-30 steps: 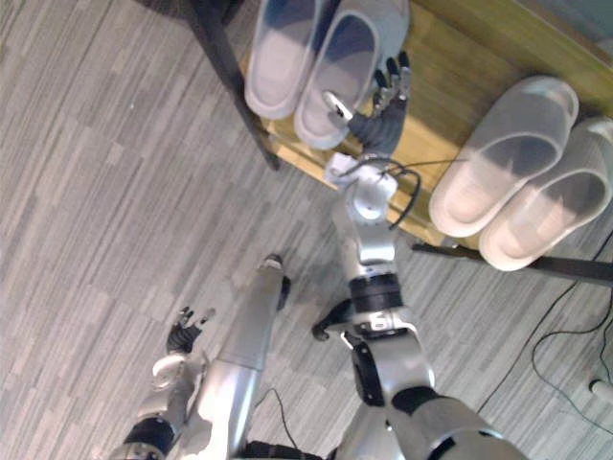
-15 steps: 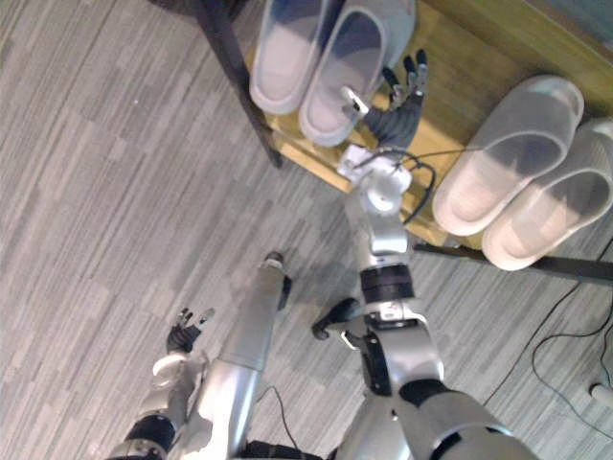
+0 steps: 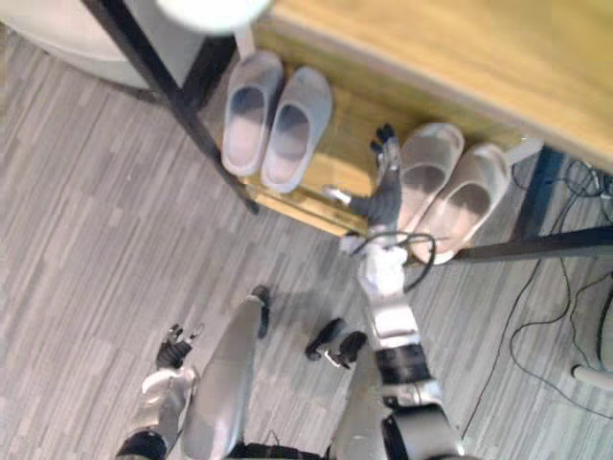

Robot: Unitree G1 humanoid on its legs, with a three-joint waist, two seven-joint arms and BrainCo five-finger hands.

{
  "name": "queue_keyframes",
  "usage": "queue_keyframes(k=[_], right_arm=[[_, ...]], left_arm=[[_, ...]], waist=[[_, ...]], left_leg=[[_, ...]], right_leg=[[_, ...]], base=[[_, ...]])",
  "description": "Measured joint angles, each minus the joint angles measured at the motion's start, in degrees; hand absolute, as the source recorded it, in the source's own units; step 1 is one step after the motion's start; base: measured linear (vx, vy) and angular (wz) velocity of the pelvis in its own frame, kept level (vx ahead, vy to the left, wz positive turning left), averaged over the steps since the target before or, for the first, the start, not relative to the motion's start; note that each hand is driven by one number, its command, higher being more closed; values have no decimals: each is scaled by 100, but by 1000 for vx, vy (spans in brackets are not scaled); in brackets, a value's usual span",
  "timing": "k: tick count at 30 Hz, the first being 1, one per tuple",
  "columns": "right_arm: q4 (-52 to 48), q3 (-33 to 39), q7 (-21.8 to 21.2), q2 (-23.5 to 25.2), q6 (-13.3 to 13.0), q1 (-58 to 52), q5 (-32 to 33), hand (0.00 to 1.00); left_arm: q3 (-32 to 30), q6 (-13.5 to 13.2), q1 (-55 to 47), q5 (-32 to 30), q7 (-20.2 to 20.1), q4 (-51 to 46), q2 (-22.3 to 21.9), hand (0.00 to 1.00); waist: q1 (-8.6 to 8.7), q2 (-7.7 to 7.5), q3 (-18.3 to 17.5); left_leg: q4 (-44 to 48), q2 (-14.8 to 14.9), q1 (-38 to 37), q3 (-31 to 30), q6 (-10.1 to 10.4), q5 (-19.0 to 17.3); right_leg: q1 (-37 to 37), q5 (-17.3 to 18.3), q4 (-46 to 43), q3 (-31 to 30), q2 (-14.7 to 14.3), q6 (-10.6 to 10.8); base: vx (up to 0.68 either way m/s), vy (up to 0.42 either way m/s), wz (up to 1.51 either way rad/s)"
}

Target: Organize the slippers on the shoe rack

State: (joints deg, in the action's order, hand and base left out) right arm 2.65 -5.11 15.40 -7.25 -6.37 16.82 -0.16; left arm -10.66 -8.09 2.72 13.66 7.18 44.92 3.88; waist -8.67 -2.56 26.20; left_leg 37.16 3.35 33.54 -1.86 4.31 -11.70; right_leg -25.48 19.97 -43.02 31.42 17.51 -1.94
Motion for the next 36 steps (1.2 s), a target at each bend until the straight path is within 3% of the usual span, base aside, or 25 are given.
queue_keyframes(k=[3, 7, 12, 15, 22, 31, 36], right_arm=[[419, -35, -307, -10, -26, -666, -110, 0], [1312, -27, -574, -22, -44, -1008, -212, 0], [2463, 37, -951, -75, -10, -1449, -524, 0], [3086, 78, -1014, -73, 41, -1589, -854, 0], [4535, 441, -1031, 56, 183, -1622, -1042, 0], [4930, 506, -1016, 175, 249, -1644, -1108, 0], [5028, 522, -982, 274, 254, -1682, -1098, 0]], left_arm=[[416, 2, -176, -135, -130, 214, 173, 0], [849, 19, -184, -402, -300, 539, 228, 0], [1128, 128, -283, -755, -410, 828, 202, 0], [1200, 172, -432, -935, -415, 895, 198, 0], [1436, 226, -466, -1245, -416, 929, 200, 0], [2032, 223, -396, -1625, -499, 921, 199, 0], [2752, 220, -381, -1630, -507, 217, 202, 0]], waist=[[162, -134, -501], [319, -164, -845], [507, 7, -1202], [538, 138, -1432], [551, 280, -1671], [611, 272, -1681], [660, 280, -1701]], left_leg=[[-939, 18, -704, 96, -7, 306], [-1901, 52, -1514, 255, -13, 615], [-3065, 15, -2447, 433, -64, 1026], [-3310, -17, -2791, 450, -68, 1056], [-3647, -110, -3109, 405, -106, 1186], [-4006, -208, -3384, 334, -172, 1401], [-4101, -271, -3470, 282, -228, 1469]], right_leg=[[568, -366, 944, 29, -260, 104], [1231, -814, 1966, -25, -559, 207], [2060, -1422, 3280, -79, -870, 371], [2522, -1684, 3866, -79, -1018, 444], [2920, -1942, 4405, -52, -1101, 514], [3140, -2094, 4657, -20, -1137, 522], [3206, -2149, 4737, 10, -1107, 544]], base=[[159, 1, -11], [121, 41, -22], [91, 58, -13], [87, 38, -2], [25, 26, 3], [-15, 22, 3], [-9, 35, 4]])
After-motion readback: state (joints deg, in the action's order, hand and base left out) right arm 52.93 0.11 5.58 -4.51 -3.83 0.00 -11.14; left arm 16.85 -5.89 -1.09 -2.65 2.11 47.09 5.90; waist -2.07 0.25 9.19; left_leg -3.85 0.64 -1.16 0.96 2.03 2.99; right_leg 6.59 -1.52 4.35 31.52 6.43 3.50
